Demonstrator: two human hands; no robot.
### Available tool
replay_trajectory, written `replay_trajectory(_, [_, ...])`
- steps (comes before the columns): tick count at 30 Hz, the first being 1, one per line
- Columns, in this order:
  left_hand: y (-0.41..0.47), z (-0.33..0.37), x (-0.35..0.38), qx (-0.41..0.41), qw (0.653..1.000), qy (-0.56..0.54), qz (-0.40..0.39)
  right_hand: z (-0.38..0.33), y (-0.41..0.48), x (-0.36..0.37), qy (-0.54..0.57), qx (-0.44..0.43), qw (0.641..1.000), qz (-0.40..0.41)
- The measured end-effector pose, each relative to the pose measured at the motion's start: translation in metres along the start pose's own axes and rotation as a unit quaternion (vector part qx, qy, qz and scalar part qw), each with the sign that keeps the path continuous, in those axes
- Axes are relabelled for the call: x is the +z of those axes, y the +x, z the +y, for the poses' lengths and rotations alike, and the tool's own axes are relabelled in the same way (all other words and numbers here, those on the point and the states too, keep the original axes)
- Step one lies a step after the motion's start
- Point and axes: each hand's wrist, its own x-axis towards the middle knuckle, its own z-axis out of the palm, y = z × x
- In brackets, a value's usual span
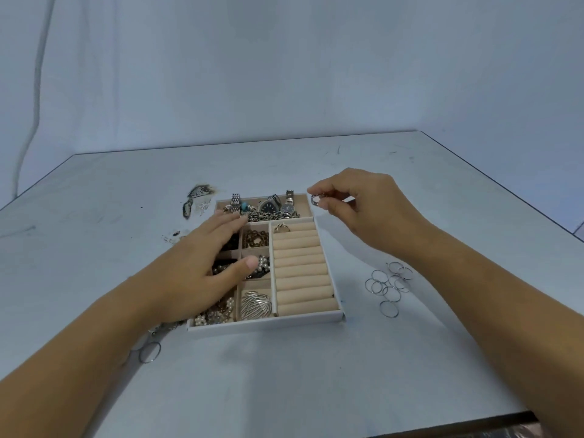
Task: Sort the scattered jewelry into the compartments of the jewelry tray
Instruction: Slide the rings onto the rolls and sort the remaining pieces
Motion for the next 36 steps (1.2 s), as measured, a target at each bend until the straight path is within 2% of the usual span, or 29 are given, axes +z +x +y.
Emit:
replay_trajectory(5, [0.0,-0.002,0.004,-0.006,1.0,-0.006,-0.006,-0.011,0.016,0.0,-0.047,0.026,0.996,-0.072])
replay_trajectory(8, [-0.001,-0.002,0.004,-0.005,1.0,-0.013,-0.012,-0.006,0.012,0.012,-0.008,0.038,0.998,-0.049])
replay_trajectory(12, [-0.001,-0.004,0.005,-0.008,1.0,-0.018,-0.011,0.0,0.007,0.024,0.014,0.006,0.999,-0.04])
replay_trajectory(19, [-0.002,-0.006,0.005,-0.008,1.0,-0.019,-0.009,0.005,0.006,0.028,-0.056,-0.012,0.998,-0.036])
replay_trajectory(24, [-0.001,-0.006,0.006,-0.009,1.0,-0.023,-0.004,0.006,0.008,0.033,-0.082,-0.018,0.995,-0.058])
replay_trajectory(36, [-0.002,-0.005,0.006,-0.01,1.0,-0.023,-0.003,0.005,0.013,0.025,-0.1,0.029,0.984,-0.147])
